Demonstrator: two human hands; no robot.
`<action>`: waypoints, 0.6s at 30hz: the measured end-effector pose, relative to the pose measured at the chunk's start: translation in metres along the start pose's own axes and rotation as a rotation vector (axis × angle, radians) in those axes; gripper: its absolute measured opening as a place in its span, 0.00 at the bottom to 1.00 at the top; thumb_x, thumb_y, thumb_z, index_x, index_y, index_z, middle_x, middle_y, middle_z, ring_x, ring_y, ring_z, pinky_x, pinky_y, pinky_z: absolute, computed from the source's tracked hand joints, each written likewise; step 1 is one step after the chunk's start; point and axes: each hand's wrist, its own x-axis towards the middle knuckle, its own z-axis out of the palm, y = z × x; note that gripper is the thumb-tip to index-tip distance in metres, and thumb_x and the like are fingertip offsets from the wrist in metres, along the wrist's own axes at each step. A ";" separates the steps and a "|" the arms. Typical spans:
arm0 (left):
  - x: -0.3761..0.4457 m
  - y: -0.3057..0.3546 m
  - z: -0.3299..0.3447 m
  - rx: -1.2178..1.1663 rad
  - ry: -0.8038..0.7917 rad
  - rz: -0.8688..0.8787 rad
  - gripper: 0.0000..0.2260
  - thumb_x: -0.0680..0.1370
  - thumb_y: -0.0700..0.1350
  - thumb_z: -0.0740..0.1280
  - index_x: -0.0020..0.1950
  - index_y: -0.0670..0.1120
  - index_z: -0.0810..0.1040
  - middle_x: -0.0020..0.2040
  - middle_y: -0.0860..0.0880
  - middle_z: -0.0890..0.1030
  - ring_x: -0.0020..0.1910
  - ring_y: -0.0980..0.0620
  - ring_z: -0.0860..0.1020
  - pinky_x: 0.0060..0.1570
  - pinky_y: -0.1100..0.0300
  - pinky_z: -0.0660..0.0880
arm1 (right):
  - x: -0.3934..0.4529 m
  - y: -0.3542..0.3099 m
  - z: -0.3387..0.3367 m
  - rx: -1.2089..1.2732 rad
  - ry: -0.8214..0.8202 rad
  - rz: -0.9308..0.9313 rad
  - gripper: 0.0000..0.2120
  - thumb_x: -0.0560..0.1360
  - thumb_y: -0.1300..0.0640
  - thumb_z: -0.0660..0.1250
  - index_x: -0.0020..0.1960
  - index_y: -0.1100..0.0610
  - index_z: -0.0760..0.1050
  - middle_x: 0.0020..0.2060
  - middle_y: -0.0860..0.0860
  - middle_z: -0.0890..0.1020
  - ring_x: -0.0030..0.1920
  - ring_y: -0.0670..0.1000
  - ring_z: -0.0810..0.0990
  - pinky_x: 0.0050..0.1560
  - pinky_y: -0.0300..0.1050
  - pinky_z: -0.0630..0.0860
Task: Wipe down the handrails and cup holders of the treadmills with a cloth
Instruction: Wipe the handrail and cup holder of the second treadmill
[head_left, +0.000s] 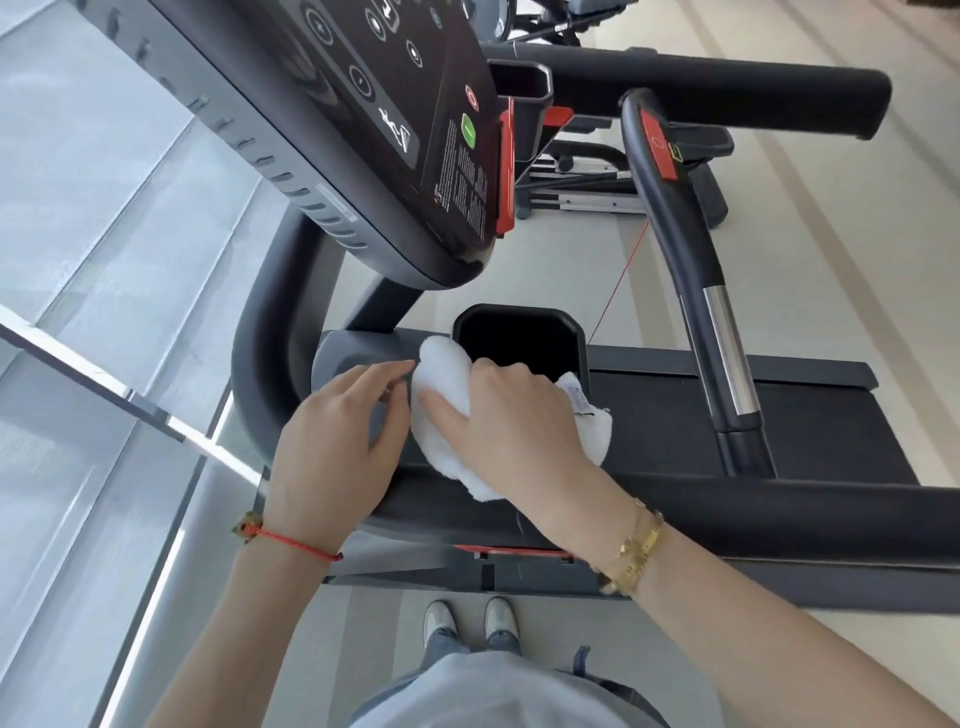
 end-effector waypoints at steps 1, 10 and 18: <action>0.000 0.000 0.000 0.002 0.004 -0.001 0.12 0.80 0.45 0.62 0.60 0.47 0.81 0.51 0.54 0.83 0.46 0.53 0.81 0.46 0.59 0.78 | -0.005 0.001 0.001 -0.023 -0.003 -0.008 0.25 0.78 0.39 0.58 0.33 0.53 0.53 0.27 0.47 0.62 0.26 0.47 0.59 0.26 0.43 0.51; -0.001 0.000 0.001 0.023 -0.003 -0.040 0.12 0.80 0.44 0.63 0.61 0.50 0.80 0.48 0.55 0.83 0.44 0.50 0.80 0.44 0.53 0.78 | 0.050 0.001 -0.001 0.096 0.017 0.046 0.22 0.79 0.47 0.60 0.30 0.49 0.55 0.27 0.47 0.63 0.27 0.47 0.60 0.27 0.43 0.51; 0.001 0.005 0.000 0.033 -0.044 -0.046 0.11 0.80 0.46 0.62 0.60 0.49 0.80 0.49 0.55 0.82 0.45 0.51 0.80 0.44 0.54 0.78 | 0.024 0.026 0.006 0.023 -0.045 -0.042 0.24 0.74 0.34 0.52 0.41 0.54 0.71 0.29 0.45 0.73 0.29 0.44 0.68 0.29 0.40 0.55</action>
